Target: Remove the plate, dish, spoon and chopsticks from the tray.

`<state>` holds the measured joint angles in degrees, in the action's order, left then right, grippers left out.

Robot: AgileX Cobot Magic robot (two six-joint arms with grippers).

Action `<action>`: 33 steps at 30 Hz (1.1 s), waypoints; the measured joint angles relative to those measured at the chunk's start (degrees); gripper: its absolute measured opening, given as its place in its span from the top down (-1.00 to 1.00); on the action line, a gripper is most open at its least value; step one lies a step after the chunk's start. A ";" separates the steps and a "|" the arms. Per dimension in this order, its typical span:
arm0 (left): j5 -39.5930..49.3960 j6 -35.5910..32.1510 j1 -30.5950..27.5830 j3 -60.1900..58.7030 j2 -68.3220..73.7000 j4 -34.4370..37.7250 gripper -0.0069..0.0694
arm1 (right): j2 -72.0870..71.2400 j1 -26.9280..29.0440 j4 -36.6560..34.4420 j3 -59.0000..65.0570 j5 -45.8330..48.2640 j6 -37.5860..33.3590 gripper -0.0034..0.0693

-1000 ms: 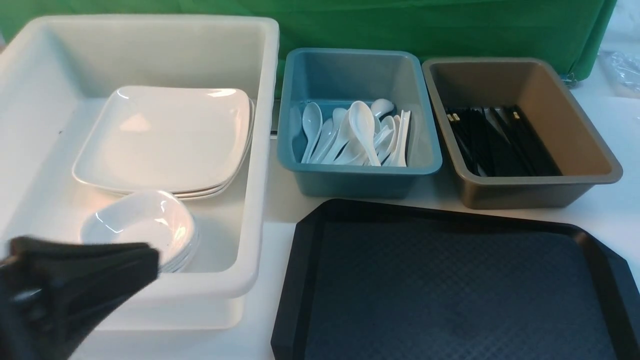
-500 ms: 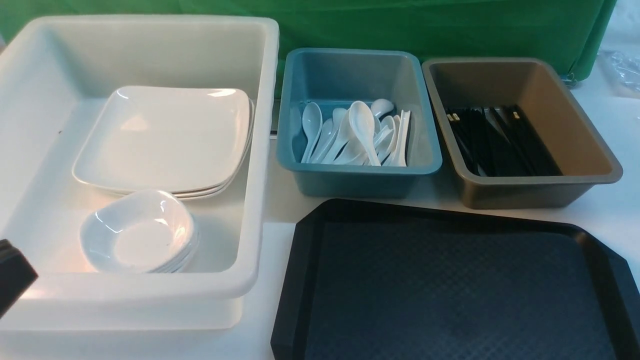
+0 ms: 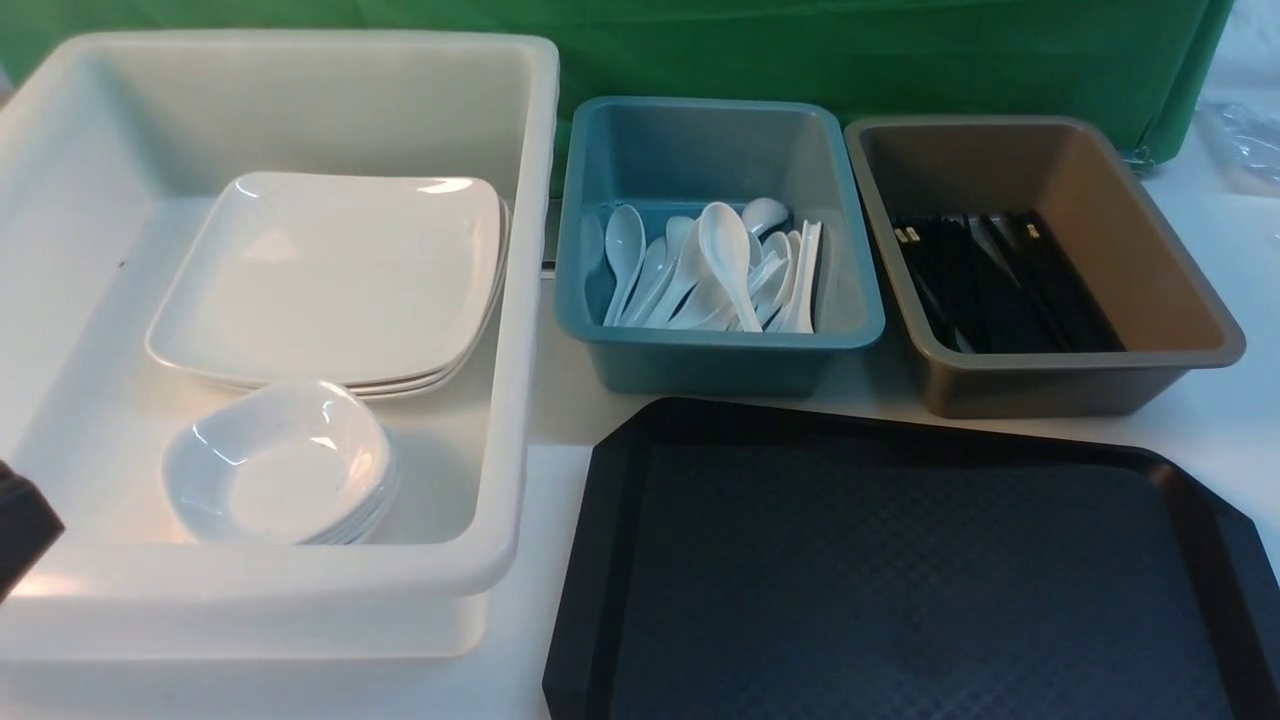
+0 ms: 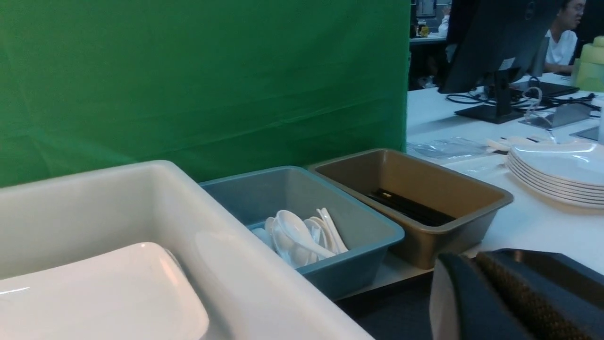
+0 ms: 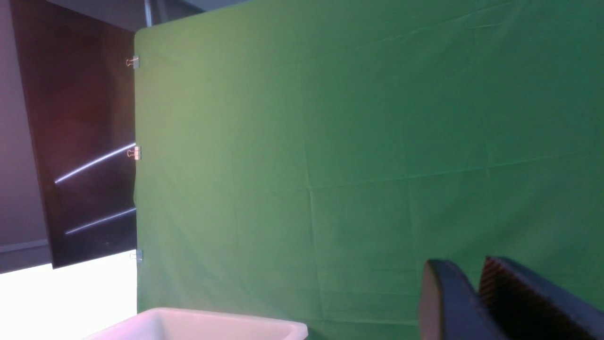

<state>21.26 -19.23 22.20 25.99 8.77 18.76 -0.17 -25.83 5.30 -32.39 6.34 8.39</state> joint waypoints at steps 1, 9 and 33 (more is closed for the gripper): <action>-0.80 2.75 -0.34 -0.87 -0.34 -2.76 0.78 | 0.00 0.00 0.00 0.00 0.00 0.00 0.47; -3.76 12.01 -13.36 -12.77 -7.49 -11.36 0.78 | 0.00 0.00 0.00 0.00 0.00 0.00 0.42; -8.91 11.58 -22.76 -26.24 -8.80 -14.15 0.78 | 0.00 0.00 0.00 0.00 0.00 0.00 0.31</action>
<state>12.36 -7.66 -0.56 -0.25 -0.02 4.61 -0.17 -25.83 5.30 -32.39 6.34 8.39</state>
